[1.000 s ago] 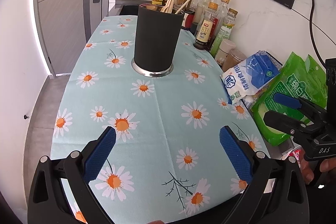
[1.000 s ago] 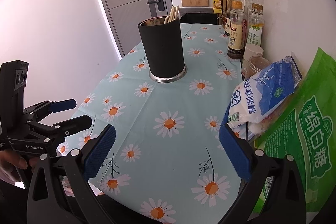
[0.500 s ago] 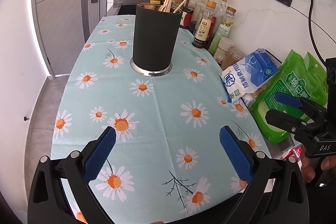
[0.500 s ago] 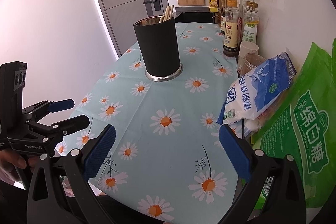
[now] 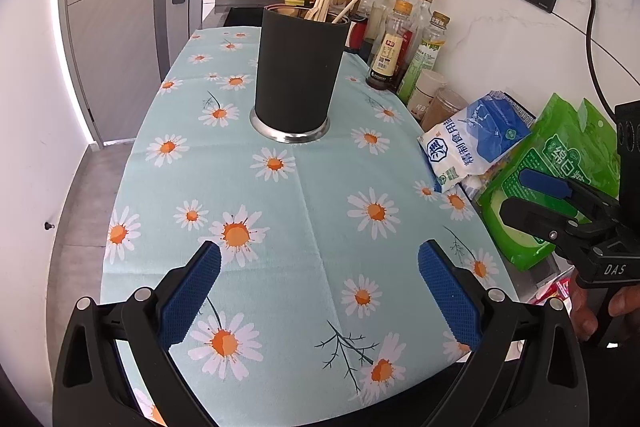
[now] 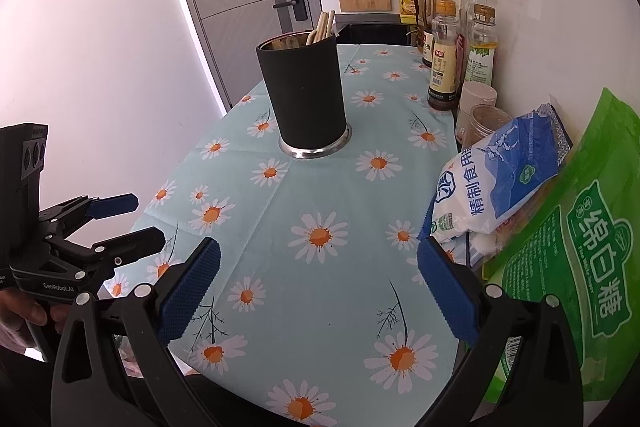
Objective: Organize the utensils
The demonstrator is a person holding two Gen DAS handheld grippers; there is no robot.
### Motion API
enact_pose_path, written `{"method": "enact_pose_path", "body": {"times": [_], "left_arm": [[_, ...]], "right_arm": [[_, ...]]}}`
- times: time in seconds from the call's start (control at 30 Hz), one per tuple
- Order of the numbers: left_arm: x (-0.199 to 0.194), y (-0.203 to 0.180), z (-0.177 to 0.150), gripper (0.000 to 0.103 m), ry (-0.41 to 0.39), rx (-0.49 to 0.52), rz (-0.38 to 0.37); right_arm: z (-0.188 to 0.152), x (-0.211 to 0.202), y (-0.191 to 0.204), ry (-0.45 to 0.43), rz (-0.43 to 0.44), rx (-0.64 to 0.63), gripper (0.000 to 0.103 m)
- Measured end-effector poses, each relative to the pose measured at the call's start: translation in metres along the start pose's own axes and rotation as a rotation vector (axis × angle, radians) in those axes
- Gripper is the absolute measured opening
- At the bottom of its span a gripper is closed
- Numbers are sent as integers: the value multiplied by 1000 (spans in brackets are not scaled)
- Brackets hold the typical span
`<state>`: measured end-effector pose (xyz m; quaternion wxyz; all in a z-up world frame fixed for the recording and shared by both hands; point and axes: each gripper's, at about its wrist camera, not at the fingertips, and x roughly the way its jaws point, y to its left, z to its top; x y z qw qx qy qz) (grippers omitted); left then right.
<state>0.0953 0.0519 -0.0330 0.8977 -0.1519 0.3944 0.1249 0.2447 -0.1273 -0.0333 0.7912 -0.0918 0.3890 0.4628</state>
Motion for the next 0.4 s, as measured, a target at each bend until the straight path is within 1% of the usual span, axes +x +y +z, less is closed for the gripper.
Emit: {"method": "enact_pose_path", "body": {"times": [0.2, 0.4], "left_arm": [[0, -1, 1, 96, 5, 5, -27], [3, -2, 1, 96, 11, 8, -10]], "right_arm": [[2, 2, 2, 4, -1, -5, 98], [2, 6, 3, 11, 4, -4, 98]]}}
